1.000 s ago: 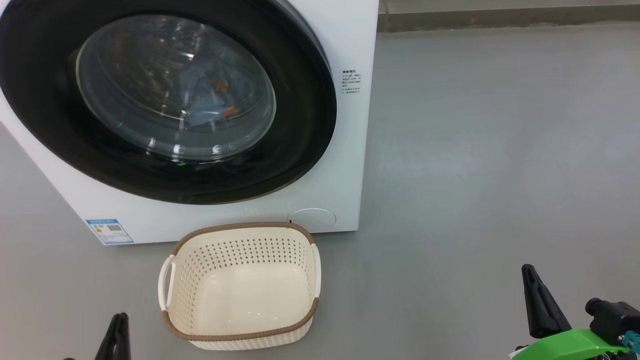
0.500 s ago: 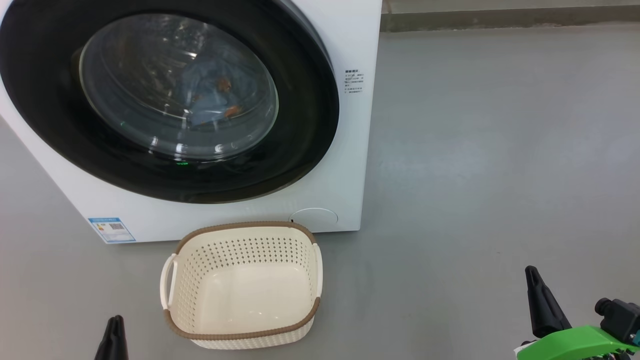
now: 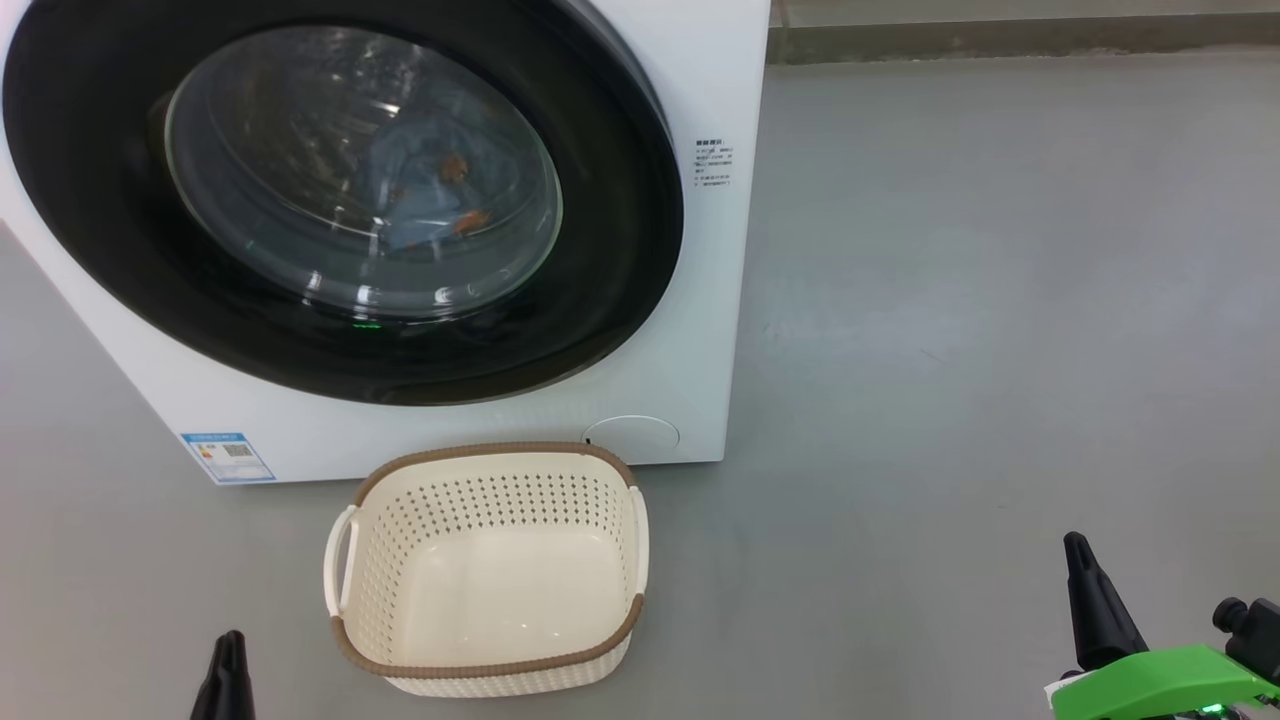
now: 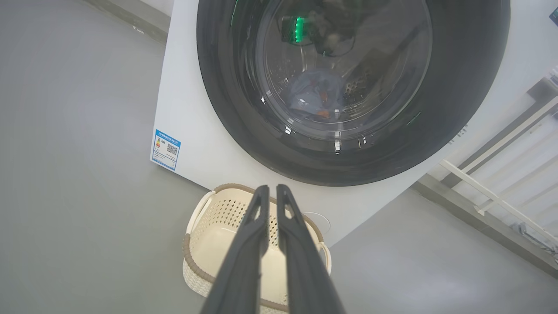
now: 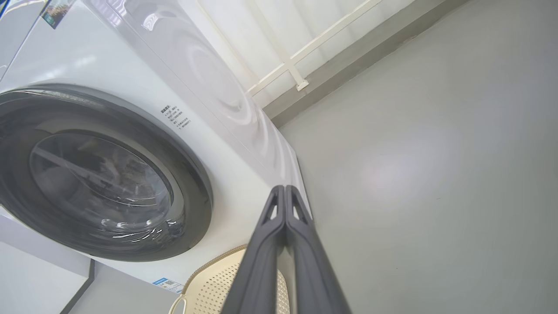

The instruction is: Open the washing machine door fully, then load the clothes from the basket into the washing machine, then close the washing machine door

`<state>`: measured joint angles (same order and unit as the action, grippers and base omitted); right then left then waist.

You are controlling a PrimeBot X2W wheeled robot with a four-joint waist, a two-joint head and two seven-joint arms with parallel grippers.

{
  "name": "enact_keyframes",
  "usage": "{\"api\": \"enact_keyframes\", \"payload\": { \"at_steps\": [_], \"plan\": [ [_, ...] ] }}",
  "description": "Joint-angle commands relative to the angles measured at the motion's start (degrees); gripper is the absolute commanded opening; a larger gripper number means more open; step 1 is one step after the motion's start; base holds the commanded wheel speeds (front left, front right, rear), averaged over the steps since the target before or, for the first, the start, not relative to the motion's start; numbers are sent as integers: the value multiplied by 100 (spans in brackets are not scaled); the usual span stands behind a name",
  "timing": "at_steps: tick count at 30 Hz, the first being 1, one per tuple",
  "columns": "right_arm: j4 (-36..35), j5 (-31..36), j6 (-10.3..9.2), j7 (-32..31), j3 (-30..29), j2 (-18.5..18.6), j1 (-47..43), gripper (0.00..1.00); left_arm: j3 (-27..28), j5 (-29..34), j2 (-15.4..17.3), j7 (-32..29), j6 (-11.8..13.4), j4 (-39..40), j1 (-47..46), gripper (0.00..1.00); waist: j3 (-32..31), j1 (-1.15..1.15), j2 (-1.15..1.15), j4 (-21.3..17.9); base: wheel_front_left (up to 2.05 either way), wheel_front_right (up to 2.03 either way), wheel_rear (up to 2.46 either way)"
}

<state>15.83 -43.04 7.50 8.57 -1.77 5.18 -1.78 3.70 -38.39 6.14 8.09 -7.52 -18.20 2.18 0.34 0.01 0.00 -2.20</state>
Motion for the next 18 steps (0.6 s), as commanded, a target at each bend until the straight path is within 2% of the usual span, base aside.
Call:
{"api": "enact_keyframes", "payload": {
  "at_steps": [1,18],
  "plan": [
    [-138,-167,0,-43,7,29,238,0,93,-212,55,-36,1,188,-300,0,0,0,0,5,0,0,0],
    [-148,-1185,0,-344,-83,-17,355,0,135,-1308,-26,-339,1,237,-414,0,-4,0,0,50,0,0,0]
  ]
}}
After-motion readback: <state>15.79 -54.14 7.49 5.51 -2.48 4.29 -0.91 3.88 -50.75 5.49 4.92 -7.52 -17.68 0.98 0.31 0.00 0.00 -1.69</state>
